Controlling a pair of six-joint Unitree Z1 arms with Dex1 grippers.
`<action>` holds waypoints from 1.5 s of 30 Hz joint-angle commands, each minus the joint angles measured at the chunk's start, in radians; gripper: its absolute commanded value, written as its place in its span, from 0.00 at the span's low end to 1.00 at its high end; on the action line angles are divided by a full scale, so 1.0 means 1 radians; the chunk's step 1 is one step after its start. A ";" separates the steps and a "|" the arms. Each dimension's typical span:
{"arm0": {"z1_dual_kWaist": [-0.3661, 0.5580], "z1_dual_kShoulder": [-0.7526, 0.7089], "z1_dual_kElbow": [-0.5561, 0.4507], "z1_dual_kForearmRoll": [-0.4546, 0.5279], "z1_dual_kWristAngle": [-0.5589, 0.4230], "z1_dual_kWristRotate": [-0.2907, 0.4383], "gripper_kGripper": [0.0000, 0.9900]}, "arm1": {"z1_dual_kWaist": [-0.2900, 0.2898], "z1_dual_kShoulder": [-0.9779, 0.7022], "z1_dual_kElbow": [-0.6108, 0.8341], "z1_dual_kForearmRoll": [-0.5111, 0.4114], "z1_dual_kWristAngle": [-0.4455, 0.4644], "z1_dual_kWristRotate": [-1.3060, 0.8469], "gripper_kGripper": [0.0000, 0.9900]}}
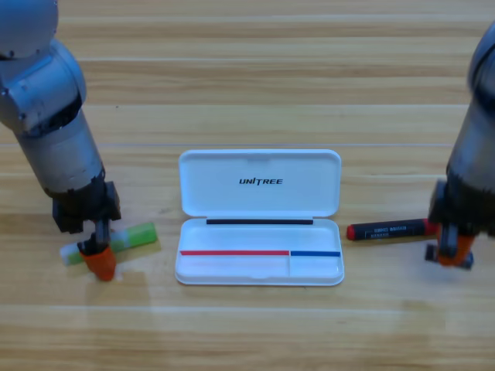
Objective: Clean up eraser and pencils
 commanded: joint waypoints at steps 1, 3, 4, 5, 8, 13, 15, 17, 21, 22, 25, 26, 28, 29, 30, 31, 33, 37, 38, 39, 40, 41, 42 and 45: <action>0.026 0.068 0.007 -0.017 -0.008 0.035 0.66 | 0.086 -0.015 -0.105 0.080 0.041 -0.138 0.00; 0.026 0.063 0.007 -0.017 -0.005 0.056 0.52 | 0.106 0.025 -0.162 0.092 0.032 -0.182 0.00; 0.026 0.060 0.007 -0.017 -0.005 0.058 0.48 | 0.116 0.046 -0.190 0.095 0.018 -0.191 0.00; 0.026 0.056 0.009 -0.017 -0.002 0.058 0.44 | 0.124 0.069 -0.220 0.108 0.010 -0.208 0.00; 0.026 0.048 0.010 -0.017 0.004 0.064 0.31 | 0.149 0.144 -0.320 0.163 0.010 -0.239 0.00; 0.026 0.013 0.015 -0.007 0.023 0.078 0.00 | 0.182 0.249 -0.454 0.242 0.030 -0.240 0.00; 0.026 -0.015 0.018 -0.004 0.041 0.078 0.00 | 0.182 0.284 -0.497 0.255 0.032 -0.231 0.00; 0.026 -0.038 0.018 0.012 0.053 0.082 0.00 | 0.185 0.319 -0.540 0.275 0.032 -0.225 0.00; 0.026 -0.075 0.007 0.056 0.072 0.084 0.00 | 0.189 0.367 -0.581 0.292 0.053 -0.225 0.00; 0.026 -0.082 0.006 0.062 0.073 0.084 0.00 | 0.189 0.373 -0.584 0.292 0.061 -0.225 0.00; 0.026 -0.098 0.006 0.079 0.073 0.082 0.00 | 0.193 0.391 -0.592 0.292 0.084 -0.225 0.00; 0.026 -0.104 0.006 0.082 0.073 0.081 0.00 | 0.193 0.399 -0.596 0.292 0.090 -0.225 0.00; 0.026 -0.114 0.003 0.093 0.073 0.079 0.00 | 0.193 0.411 -0.599 0.292 0.096 -0.225 0.00; 0.026 -0.121 0.003 0.098 0.073 0.079 0.00 | 0.193 0.414 -0.599 0.292 0.101 -0.225 0.00; 0.026 -0.128 0.001 0.104 0.073 0.079 0.00 | 0.193 0.416 -0.599 0.292 0.105 -0.225 0.00; 0.026 -0.134 -0.002 0.111 0.073 0.078 0.00 | 0.195 0.417 -0.599 0.292 0.108 -0.225 0.00; 0.026 -0.147 -0.010 0.128 0.072 0.076 0.00 | 0.195 0.420 -0.601 0.290 0.117 -0.225 0.00; 0.026 -0.177 -0.028 0.162 0.072 0.072 0.00 | 0.195 0.436 -0.605 0.290 0.111 -0.223 0.00; 0.026 -0.185 -0.036 0.174 0.072 0.072 0.00 | 0.195 0.442 -0.605 0.290 0.110 -0.223 0.00; 0.026 -0.191 -0.040 0.184 0.072 0.072 0.00 | 0.195 0.443 -0.607 0.290 0.107 -0.223 0.00; 0.026 -0.199 -0.045 0.194 0.070 0.072 0.00 | 0.195 0.445 -0.607 0.290 0.107 -0.223 0.00; 0.024 -0.203 -0.048 0.202 0.070 0.072 0.00 | 0.195 0.448 -0.607 0.290 0.107 -0.220 0.00; 0.021 -0.210 -0.054 0.211 0.069 0.072 0.00 | 0.195 0.449 -0.609 0.290 0.107 -0.217 0.00; 0.017 -0.220 -0.071 0.236 0.070 0.070 0.00 | 0.193 0.456 -0.613 0.290 0.107 -0.216 0.00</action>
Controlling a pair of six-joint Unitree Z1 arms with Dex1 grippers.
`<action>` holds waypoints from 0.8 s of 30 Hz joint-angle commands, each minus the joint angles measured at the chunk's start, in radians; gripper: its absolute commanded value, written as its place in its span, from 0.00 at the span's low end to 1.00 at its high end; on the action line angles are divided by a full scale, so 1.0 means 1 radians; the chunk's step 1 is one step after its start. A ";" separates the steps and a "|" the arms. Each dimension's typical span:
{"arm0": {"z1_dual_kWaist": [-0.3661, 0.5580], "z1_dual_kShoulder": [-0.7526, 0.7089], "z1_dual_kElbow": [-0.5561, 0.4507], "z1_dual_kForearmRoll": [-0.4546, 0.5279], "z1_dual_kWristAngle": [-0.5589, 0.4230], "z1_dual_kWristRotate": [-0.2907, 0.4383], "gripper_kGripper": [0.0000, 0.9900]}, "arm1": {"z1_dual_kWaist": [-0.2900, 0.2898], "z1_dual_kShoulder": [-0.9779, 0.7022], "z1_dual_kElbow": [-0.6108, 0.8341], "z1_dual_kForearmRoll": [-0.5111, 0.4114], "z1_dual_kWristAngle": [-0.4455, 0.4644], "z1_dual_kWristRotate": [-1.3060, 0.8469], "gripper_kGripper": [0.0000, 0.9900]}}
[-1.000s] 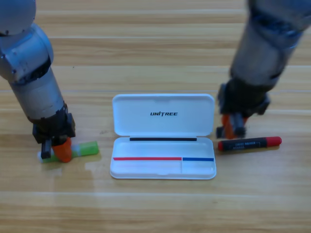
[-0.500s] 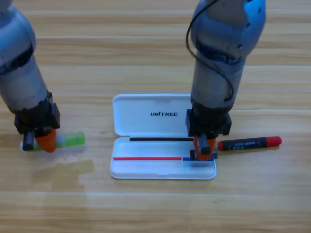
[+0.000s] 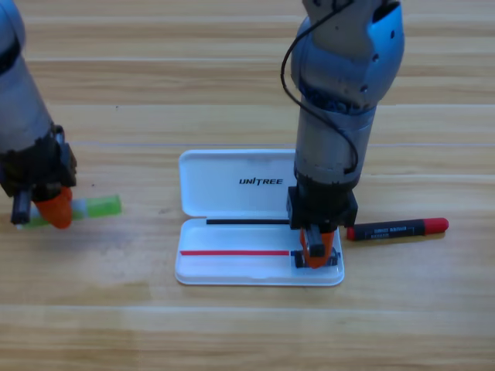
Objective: Clean up eraser and pencils
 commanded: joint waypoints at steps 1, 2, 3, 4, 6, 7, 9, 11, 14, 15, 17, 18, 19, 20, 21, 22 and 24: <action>0.004 -0.031 -0.015 0.043 0.007 -0.003 0.00 | 0.024 0.084 -0.007 0.016 -0.001 0.012 0.00; 0.002 -0.034 -0.018 0.047 0.005 -0.003 0.00 | 0.023 0.085 -0.009 0.016 -0.006 0.012 0.00; 0.002 -0.036 -0.020 0.054 0.005 -0.003 0.00 | 0.020 0.087 -0.010 0.015 -0.010 0.012 0.00; 0.001 -0.037 -0.021 0.058 0.005 -0.003 0.00 | 0.017 0.087 -0.010 0.015 -0.014 0.012 0.00; -0.002 -0.042 -0.023 0.061 0.005 -0.005 0.00 | 0.014 0.085 -0.010 0.013 -0.020 0.012 0.00; -0.004 -0.044 -0.024 0.063 0.007 -0.006 0.00 | 0.011 0.085 -0.010 0.013 -0.020 0.012 0.00; -0.010 -0.044 -0.030 0.069 0.007 -0.012 0.00 | 0.006 0.085 -0.012 0.011 -0.026 0.013 0.00; -0.018 -0.044 -0.035 0.074 0.007 -0.017 0.00 | 0.001 0.084 -0.013 0.011 -0.026 0.013 0.00; -0.030 -0.044 -0.043 0.078 0.009 -0.026 0.00 | -0.008 0.079 -0.015 0.010 -0.027 0.015 0.11; -0.036 -0.044 -0.047 0.081 0.009 -0.029 0.00 | -0.009 0.078 -0.015 0.010 -0.029 0.018 0.25; -0.044 -0.042 -0.055 0.087 0.009 -0.034 0.00 | -0.014 0.068 -0.013 0.010 -0.029 0.027 0.51; -0.047 -0.042 -0.057 0.089 0.009 -0.035 0.00 | -0.015 0.058 -0.007 0.010 -0.027 0.029 0.62; -0.051 -0.042 -0.060 0.090 0.009 -0.039 0.00 | -0.017 0.044 -0.002 0.010 -0.027 0.030 0.72; -0.055 -0.042 -0.063 0.092 0.010 -0.040 0.00 | -0.017 0.027 0.005 0.010 -0.027 0.032 0.80; -0.058 -0.040 -0.064 0.093 0.010 -0.042 0.00 | -0.019 0.009 0.014 0.010 -0.027 0.032 0.83; -0.059 -0.040 -0.066 0.095 0.010 -0.043 0.00 | -0.020 -0.016 0.024 0.010 -0.026 0.032 0.83; -0.062 -0.040 -0.067 0.097 0.010 -0.046 0.00 | -0.022 -0.079 0.051 0.011 -0.026 0.032 0.83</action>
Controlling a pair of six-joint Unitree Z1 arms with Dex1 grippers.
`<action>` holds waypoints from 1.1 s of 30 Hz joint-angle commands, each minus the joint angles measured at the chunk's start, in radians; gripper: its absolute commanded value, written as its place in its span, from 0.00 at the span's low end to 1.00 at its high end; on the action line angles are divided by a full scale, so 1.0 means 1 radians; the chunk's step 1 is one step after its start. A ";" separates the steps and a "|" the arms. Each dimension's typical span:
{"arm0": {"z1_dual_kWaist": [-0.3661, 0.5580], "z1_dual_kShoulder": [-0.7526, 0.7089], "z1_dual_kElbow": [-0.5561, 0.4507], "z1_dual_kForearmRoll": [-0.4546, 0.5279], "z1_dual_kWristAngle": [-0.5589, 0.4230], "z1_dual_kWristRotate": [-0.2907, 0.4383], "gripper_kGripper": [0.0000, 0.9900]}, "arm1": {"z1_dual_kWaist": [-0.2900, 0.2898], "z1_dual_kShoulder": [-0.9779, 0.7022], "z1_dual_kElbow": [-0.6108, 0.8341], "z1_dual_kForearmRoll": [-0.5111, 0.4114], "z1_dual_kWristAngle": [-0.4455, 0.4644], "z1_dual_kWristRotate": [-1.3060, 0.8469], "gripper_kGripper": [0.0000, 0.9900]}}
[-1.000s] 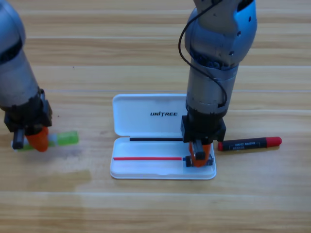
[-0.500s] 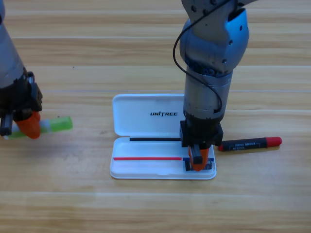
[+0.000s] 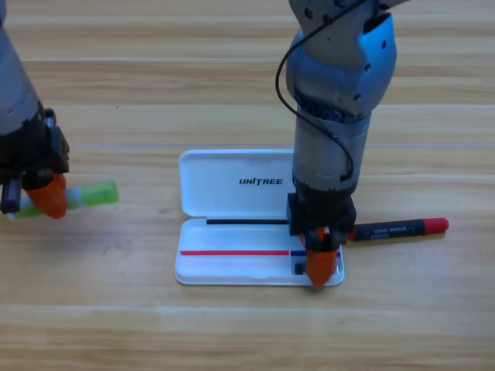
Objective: Clean up eraser and pencils
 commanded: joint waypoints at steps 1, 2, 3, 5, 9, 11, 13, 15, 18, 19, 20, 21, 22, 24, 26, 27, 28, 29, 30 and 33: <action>-0.038 0.005 -0.010 0.011 0.010 -0.016 0.00 | -0.022 -0.140 0.079 0.008 -0.015 0.007 0.83; -0.041 0.005 -0.010 0.011 0.010 -0.017 0.00 | -0.023 -0.193 0.109 0.011 -0.014 0.007 0.85; -0.042 0.005 -0.011 0.012 0.010 -0.017 0.00 | -0.026 -0.251 0.143 0.011 -0.012 0.007 0.87; -0.047 0.005 -0.023 0.020 0.009 -0.019 0.00 | -0.042 -0.361 0.215 0.019 0.000 0.004 0.89; -0.073 0.010 -0.074 0.043 -0.007 -0.022 0.00 | -0.103 -0.502 0.338 0.019 0.025 -0.033 0.98; -0.096 0.016 -0.100 0.054 -0.027 -0.020 0.00 | -0.141 -0.513 0.383 0.017 0.022 -0.070 1.00; -0.121 0.026 -0.119 0.054 -0.044 -0.019 0.00 | -0.175 -0.490 0.419 0.010 0.022 -0.113 1.00; -0.144 0.048 -0.139 0.052 -0.068 -0.014 0.00 | -0.207 -0.438 0.436 0.004 0.023 -0.171 1.00; -0.179 0.091 -0.166 0.052 -0.094 -0.013 0.00 | -0.250 -0.361 0.435 -0.041 0.011 -0.235 1.00; -0.193 0.108 -0.175 0.052 -0.099 -0.014 0.00 | -0.262 -0.340 0.433 -0.064 0.008 -0.249 1.00; -0.205 0.123 -0.186 0.052 -0.102 -0.019 0.00 | -0.273 -0.320 0.430 -0.084 0.006 -0.263 0.99; -0.217 0.142 -0.197 0.052 -0.108 -0.019 0.00 | -0.279 -0.297 0.424 -0.105 -0.003 -0.267 0.99; -0.229 0.158 -0.204 0.052 -0.116 -0.017 0.00 | -0.285 -0.277 0.418 -0.130 -0.014 -0.272 0.99; -0.252 0.200 -0.226 0.052 -0.126 -0.017 0.00 | -0.292 -0.243 0.413 -0.167 -0.014 -0.298 0.99; -0.268 0.237 -0.244 0.052 -0.137 -0.016 0.00 | -0.292 -0.213 0.398 -0.180 -0.007 -0.317 0.99; -0.275 0.255 -0.255 0.052 -0.142 -0.014 0.00 | -0.292 -0.194 0.389 -0.182 -0.004 -0.326 0.99; -0.280 0.273 -0.264 0.052 -0.146 -0.013 0.00 | -0.292 -0.179 0.379 -0.188 -0.001 -0.330 0.97; -0.286 0.290 -0.274 0.052 -0.149 -0.013 0.00 | -0.292 -0.163 0.370 -0.196 -0.001 -0.335 0.96; -0.288 0.304 -0.281 0.052 -0.151 -0.011 0.00 | -0.292 -0.148 0.360 -0.197 -0.001 -0.346 0.96; -0.295 0.336 -0.303 0.052 -0.154 -0.011 0.00 | -0.292 -0.116 0.335 -0.211 -0.004 -0.369 0.96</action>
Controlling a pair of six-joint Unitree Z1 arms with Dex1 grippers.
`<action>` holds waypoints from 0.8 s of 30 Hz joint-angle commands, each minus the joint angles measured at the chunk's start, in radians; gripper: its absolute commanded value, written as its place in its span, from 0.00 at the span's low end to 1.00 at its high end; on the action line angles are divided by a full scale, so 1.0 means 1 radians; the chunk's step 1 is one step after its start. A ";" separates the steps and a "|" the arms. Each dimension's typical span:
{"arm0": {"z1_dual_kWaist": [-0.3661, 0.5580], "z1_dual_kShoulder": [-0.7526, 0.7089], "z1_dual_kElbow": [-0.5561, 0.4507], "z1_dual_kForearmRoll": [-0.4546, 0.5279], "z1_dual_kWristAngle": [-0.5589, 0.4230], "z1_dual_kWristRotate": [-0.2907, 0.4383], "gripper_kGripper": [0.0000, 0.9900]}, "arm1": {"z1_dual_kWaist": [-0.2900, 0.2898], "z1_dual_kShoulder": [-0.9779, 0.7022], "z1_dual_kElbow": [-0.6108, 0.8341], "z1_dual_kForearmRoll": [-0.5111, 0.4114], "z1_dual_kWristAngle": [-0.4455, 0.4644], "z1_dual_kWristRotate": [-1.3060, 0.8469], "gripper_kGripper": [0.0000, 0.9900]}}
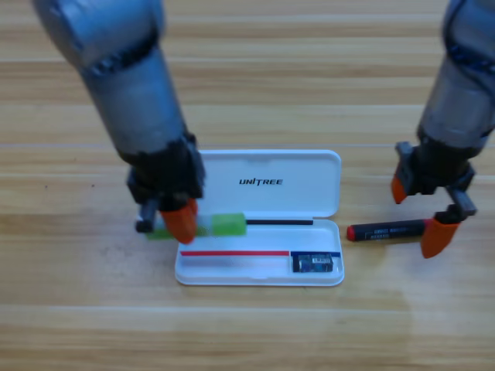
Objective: Clean up eraser and pencils
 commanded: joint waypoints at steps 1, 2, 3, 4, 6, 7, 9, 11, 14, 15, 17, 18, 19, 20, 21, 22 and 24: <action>-0.048 0.111 -0.034 0.004 -0.017 0.002 0.00 | -0.032 0.126 -0.039 -0.046 -0.007 -0.035 0.96; -0.050 0.118 -0.039 0.004 -0.015 0.002 0.00 | -0.032 0.137 -0.048 -0.049 -0.007 -0.038 0.96; -0.051 0.125 -0.045 0.004 -0.015 0.001 0.00 | -0.032 0.148 -0.057 -0.049 -0.009 -0.041 0.94; -0.053 0.131 -0.049 0.004 -0.014 0.001 0.00 | -0.032 0.160 -0.069 -0.049 -0.014 -0.043 0.93; -0.056 0.141 -0.057 0.004 -0.012 -0.002 0.00 | -0.032 0.181 -0.089 -0.049 -0.020 -0.048 0.93; -0.057 0.148 -0.062 0.004 -0.012 -0.004 0.00 | -0.032 0.190 -0.095 -0.049 -0.024 -0.049 0.93; -0.062 0.157 -0.069 0.004 -0.009 -0.005 0.00 | -0.032 0.206 -0.105 -0.049 -0.033 -0.051 0.87; -0.067 0.166 -0.075 0.004 -0.009 -0.009 0.00 | -0.032 0.220 -0.109 -0.049 -0.040 -0.057 0.84; -0.074 0.180 -0.089 0.004 -0.007 -0.012 0.00 | -0.032 0.232 -0.111 -0.049 -0.052 -0.058 0.82; -0.076 0.184 -0.094 0.004 -0.007 -0.013 0.00 | -0.034 0.233 -0.108 -0.049 -0.056 -0.060 0.78; -0.079 0.189 -0.104 0.006 -0.003 -0.018 0.00 | -0.035 0.233 -0.102 -0.046 -0.058 -0.061 0.73; -0.080 0.192 -0.111 0.006 -0.001 -0.019 0.00 | -0.037 0.233 -0.099 -0.043 -0.060 -0.063 0.73; -0.080 0.194 -0.114 0.006 0.000 -0.022 0.00 | -0.037 0.232 -0.095 -0.040 -0.064 -0.064 0.73; -0.080 0.197 -0.118 0.006 0.003 -0.027 0.00 | -0.037 0.229 -0.091 -0.037 -0.066 -0.064 0.73; -0.080 0.201 -0.123 0.006 0.009 -0.028 0.00 | -0.037 0.227 -0.086 -0.032 -0.069 -0.068 0.73; -0.080 0.204 -0.126 0.006 0.011 -0.030 0.00 | -0.037 0.226 -0.083 -0.028 -0.072 -0.071 0.70; -0.080 0.212 -0.131 0.006 0.016 -0.033 0.00 | -0.037 0.223 -0.072 -0.025 -0.069 -0.077 0.38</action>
